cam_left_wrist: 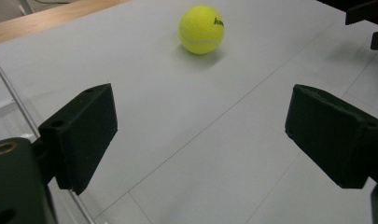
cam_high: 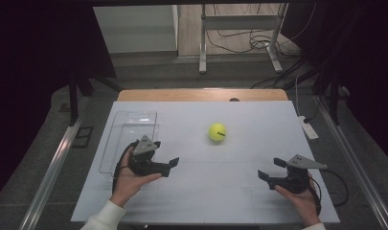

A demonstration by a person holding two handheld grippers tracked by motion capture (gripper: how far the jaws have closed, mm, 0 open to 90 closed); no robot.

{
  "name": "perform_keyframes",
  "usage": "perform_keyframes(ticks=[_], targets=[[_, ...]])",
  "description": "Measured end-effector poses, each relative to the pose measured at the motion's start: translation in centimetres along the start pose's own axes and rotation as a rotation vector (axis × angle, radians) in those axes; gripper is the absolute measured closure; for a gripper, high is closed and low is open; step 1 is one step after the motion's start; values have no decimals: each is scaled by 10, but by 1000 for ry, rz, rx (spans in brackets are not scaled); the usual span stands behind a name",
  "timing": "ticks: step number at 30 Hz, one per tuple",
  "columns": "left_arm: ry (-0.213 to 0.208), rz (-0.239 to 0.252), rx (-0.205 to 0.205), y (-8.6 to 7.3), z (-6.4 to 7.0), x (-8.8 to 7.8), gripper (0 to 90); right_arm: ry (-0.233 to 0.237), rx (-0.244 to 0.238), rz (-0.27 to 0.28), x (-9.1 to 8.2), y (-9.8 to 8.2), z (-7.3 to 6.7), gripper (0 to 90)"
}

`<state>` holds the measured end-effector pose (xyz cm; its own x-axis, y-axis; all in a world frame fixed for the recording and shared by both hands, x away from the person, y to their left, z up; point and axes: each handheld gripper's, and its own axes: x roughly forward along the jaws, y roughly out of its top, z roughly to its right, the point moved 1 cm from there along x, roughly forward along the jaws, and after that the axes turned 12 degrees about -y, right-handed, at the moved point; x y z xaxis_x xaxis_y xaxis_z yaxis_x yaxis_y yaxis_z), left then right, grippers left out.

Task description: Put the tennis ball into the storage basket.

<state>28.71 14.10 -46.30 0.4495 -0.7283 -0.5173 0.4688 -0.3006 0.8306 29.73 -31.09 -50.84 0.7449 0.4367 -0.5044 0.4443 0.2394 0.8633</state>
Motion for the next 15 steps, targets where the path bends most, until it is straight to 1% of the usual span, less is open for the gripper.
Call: perform_keyframes(ticks=[7, 15], targets=[[-3, -4, -1, 3, 0, 4, 96, -2, -2, -2, 0, 0, 0, 124], [0, -16, 9, 8, 1, 12, 92, 0, 0, -1, 0, 0, 0, 124]])
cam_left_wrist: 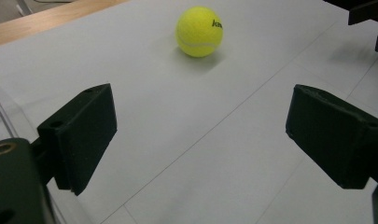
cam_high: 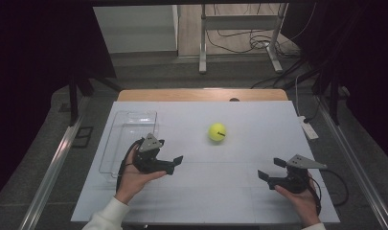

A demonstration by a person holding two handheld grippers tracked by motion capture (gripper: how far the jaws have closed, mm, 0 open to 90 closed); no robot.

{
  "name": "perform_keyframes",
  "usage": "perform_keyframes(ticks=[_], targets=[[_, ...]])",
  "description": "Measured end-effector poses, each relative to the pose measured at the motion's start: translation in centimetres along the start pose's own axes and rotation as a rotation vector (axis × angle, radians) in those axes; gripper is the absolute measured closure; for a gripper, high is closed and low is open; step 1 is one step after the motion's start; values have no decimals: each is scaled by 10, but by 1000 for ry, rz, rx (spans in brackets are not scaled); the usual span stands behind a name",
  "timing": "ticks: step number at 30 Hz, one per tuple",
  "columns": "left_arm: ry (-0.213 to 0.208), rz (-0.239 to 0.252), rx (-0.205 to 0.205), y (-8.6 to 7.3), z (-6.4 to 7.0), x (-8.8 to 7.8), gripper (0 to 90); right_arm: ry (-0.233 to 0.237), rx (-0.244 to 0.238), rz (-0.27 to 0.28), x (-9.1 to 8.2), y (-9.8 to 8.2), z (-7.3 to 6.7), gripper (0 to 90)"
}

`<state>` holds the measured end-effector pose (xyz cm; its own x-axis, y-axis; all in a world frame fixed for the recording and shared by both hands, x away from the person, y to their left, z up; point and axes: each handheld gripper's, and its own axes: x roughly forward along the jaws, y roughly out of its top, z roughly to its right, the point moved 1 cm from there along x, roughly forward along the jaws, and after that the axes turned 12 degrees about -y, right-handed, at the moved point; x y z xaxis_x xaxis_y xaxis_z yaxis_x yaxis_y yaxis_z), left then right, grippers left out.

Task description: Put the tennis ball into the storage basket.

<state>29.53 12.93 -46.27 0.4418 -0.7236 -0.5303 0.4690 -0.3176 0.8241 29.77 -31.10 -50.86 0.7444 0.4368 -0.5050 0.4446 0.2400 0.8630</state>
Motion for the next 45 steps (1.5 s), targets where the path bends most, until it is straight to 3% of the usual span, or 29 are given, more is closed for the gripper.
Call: perform_keyframes(ticks=[24, 45], targets=[[-26, -31, 7, 9, 1, 19, 91, 1, 5, -1, 0, -1, 0, 124], [-46, -46, 31, 33, 4, 40, 91, -2, 12, -2, -1, -2, 0, 124]])
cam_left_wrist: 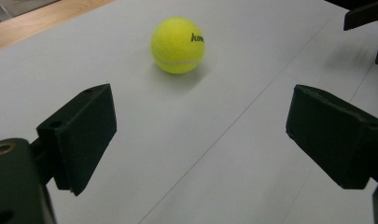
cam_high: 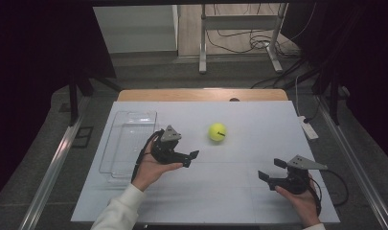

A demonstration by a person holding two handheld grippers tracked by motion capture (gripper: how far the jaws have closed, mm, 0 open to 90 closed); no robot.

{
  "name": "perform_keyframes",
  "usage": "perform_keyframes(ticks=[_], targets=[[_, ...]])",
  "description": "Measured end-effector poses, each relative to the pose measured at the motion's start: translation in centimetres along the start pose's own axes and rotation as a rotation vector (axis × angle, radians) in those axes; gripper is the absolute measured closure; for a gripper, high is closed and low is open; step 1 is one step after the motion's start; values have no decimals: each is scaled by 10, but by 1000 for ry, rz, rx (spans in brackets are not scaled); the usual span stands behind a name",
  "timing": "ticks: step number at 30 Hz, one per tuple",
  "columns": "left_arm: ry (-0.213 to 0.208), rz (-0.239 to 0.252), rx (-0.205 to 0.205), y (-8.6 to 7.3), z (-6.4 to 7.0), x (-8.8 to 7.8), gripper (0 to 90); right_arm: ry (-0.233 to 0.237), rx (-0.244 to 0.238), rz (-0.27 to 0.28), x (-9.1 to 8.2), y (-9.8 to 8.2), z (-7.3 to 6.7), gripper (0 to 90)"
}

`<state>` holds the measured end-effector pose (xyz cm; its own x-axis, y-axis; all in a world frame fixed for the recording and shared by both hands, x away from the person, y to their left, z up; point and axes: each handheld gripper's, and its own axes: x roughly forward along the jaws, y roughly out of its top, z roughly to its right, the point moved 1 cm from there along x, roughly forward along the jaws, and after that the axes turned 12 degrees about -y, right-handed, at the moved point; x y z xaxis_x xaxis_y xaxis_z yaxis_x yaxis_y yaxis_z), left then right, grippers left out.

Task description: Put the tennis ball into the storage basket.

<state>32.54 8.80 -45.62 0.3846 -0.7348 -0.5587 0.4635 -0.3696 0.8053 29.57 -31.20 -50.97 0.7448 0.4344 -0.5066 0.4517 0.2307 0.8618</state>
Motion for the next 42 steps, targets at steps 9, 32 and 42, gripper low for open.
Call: perform_keyframes(ticks=[9, 32, 42], targets=[[1, -6, -5, 4, -5, 5, 91, -5, -1, -2, 0, -1, 0, 124], [22, -25, -9, 13, -14, 15, 91, -5, -1, -6, 1, -1, 0, 124], [32, -30, -20, 18, -19, 18, 91, -3, -2, -8, 1, -1, 0, 124]])
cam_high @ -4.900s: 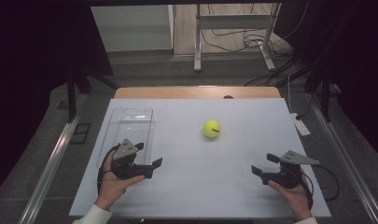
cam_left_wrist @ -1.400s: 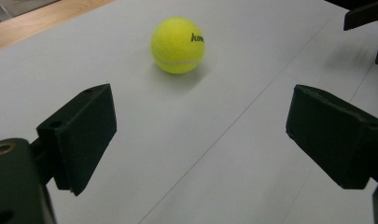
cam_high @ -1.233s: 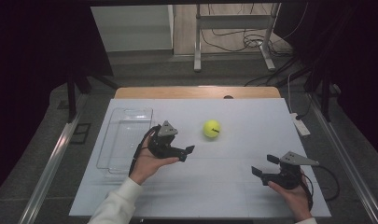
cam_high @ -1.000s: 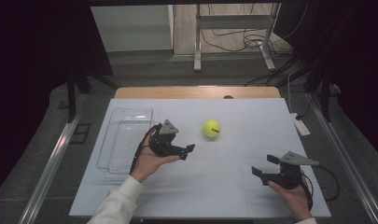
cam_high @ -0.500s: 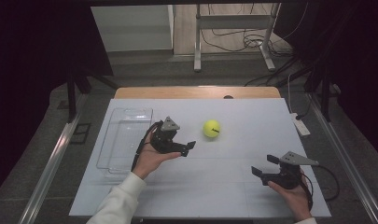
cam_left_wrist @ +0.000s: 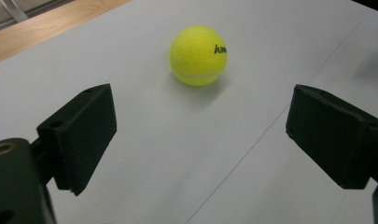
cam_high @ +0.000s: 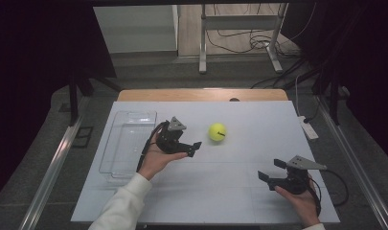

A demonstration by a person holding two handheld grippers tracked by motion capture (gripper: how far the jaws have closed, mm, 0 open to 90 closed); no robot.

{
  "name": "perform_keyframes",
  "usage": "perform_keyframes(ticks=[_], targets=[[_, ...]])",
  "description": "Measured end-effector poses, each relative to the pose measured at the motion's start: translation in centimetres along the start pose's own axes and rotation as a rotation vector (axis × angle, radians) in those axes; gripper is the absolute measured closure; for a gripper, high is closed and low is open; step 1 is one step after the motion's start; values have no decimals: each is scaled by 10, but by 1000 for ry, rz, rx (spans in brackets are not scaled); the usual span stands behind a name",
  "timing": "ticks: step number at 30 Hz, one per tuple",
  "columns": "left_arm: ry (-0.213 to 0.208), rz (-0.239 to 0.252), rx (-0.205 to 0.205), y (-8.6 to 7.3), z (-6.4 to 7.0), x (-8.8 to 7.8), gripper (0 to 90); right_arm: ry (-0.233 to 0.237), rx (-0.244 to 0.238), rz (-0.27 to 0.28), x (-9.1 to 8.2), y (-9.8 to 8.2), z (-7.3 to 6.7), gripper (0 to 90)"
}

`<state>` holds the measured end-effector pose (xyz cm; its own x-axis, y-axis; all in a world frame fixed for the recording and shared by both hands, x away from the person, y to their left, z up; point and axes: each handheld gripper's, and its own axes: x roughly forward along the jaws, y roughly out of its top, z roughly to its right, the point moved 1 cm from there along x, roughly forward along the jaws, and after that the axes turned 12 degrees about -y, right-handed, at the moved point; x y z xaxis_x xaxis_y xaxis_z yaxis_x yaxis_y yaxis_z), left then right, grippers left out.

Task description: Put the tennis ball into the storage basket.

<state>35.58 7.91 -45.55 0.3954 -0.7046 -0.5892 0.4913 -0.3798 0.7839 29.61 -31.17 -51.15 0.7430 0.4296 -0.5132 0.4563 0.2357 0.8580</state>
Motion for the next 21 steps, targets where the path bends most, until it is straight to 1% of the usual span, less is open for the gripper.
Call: perform_keyframes(ticks=[2, 5, 9, 21], targets=[[3, -2, 6, 1, -1, 0, 91, -1, 1, 0, 0, 0, 0, 124], [-5, 3, -1, 4, -2, 1, 91, -1, 0, 1, 0, 0, 0, 124], [-6, -3, 1, 6, -3, 3, 91, 0, -1, 1, 0, 0, 0, 124], [-15, -25, -2, 11, -4, 16, 89, -3, -1, -1, 0, 0, 1, 124]])
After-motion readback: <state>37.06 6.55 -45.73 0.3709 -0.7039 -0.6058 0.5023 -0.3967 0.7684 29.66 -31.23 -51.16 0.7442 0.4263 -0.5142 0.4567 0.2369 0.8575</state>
